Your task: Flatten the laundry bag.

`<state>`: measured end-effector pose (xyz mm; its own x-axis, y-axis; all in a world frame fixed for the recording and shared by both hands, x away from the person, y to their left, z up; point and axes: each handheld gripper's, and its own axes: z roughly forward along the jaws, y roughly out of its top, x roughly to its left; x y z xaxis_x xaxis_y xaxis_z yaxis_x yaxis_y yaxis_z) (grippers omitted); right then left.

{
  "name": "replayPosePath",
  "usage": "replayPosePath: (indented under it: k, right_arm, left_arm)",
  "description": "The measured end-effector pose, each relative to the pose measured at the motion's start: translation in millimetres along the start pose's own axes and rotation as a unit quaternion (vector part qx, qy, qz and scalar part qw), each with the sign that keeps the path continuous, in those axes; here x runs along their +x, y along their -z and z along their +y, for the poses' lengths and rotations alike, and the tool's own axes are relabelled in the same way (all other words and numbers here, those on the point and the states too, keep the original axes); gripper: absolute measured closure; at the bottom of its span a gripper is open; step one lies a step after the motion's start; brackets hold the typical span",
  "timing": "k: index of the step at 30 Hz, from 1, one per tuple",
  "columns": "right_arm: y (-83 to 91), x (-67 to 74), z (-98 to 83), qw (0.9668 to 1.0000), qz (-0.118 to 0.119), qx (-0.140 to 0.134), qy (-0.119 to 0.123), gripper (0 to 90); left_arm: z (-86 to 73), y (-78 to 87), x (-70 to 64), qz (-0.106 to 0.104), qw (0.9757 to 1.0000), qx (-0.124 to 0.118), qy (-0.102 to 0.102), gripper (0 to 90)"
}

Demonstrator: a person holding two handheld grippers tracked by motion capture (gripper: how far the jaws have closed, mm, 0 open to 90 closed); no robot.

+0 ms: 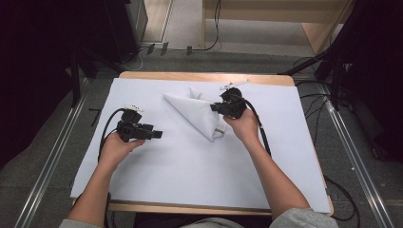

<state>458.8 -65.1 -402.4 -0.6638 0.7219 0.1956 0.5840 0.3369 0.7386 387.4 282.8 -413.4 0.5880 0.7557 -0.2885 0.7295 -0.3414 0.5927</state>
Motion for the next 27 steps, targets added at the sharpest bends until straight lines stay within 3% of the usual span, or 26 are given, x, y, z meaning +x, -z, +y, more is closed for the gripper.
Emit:
replayPosePath:
  k: [8,12,27]
  right_arm:
    - [-0.2,25.7,3.1,0.9995,0.023,0.005,0.021,82.7]
    - [-2.2,32.2,2.9,0.9990,0.033,0.008,0.028,82.8]
    - [-27.3,69.5,-0.7,0.9952,0.077,0.027,0.054,80.9]
  left_arm:
    - [-0.8,4.2,4.3,0.006,0.9999,-0.007,0.008,38.5]
    - [-1.0,5.4,5.7,0.008,0.9999,-0.007,0.007,38.5]
    - [-2.4,11.3,11.9,0.012,0.9996,-0.018,0.016,38.5]
